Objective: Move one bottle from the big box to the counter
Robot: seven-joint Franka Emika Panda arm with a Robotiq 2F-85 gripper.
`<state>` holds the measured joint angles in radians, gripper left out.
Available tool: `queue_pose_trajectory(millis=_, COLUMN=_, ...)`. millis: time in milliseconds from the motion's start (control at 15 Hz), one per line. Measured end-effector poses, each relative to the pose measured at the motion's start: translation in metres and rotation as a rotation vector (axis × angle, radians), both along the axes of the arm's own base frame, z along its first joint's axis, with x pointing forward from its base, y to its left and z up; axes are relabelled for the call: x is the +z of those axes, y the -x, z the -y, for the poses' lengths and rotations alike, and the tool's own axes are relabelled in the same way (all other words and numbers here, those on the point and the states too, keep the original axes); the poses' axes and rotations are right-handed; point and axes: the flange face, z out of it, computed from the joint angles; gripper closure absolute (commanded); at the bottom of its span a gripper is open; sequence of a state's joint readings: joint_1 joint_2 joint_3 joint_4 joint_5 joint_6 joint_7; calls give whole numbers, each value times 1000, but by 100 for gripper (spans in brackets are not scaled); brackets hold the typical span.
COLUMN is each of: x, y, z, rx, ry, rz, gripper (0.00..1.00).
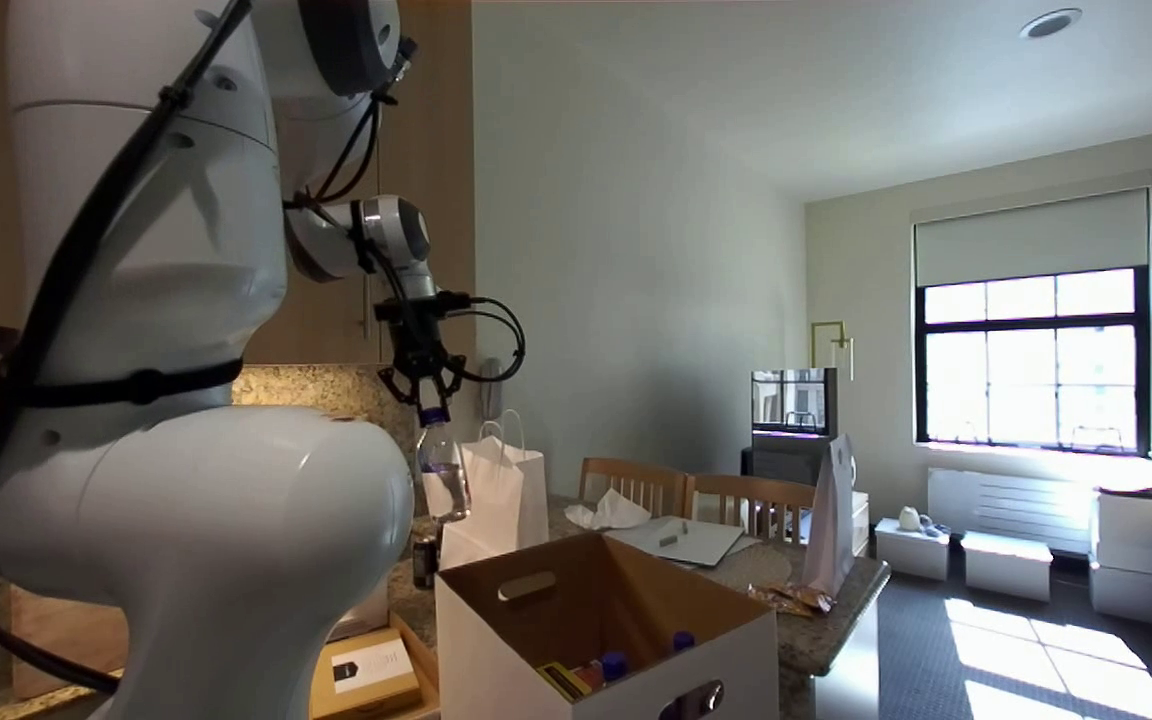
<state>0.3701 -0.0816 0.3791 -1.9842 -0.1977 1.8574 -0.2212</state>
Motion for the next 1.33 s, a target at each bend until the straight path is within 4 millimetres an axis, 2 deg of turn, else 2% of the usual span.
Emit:
queue_pose_trajectory(millis=333, x=-16, y=-6, z=-13, rx=35, ry=4, rz=-36, gripper=84)
queue_pose_trajectory(millis=667, x=-34, y=-15, z=-57, rx=111, ry=-1, rz=-55, gripper=85)
queue_pose_trajectory(millis=933, x=-49, y=-30, z=-97, rx=35, ry=44, rz=62, gripper=85)
queue_pose_trajectory(millis=1000, x=-54, y=-34, z=-107, rx=21, ry=50, rz=82, gripper=66)
queue_pose_trajectory(millis=1133, x=-63, y=-36, z=-125, rx=16, ry=53, rz=101, gripper=66)
queue_pose_trajectory(millis=1267, x=-64, y=-35, z=-132, rx=18, ry=53, rz=106, gripper=66)
queue_pose_trajectory(millis=1333, x=-63, y=-35, z=-132, rx=17, ry=52, rz=107, gripper=85)
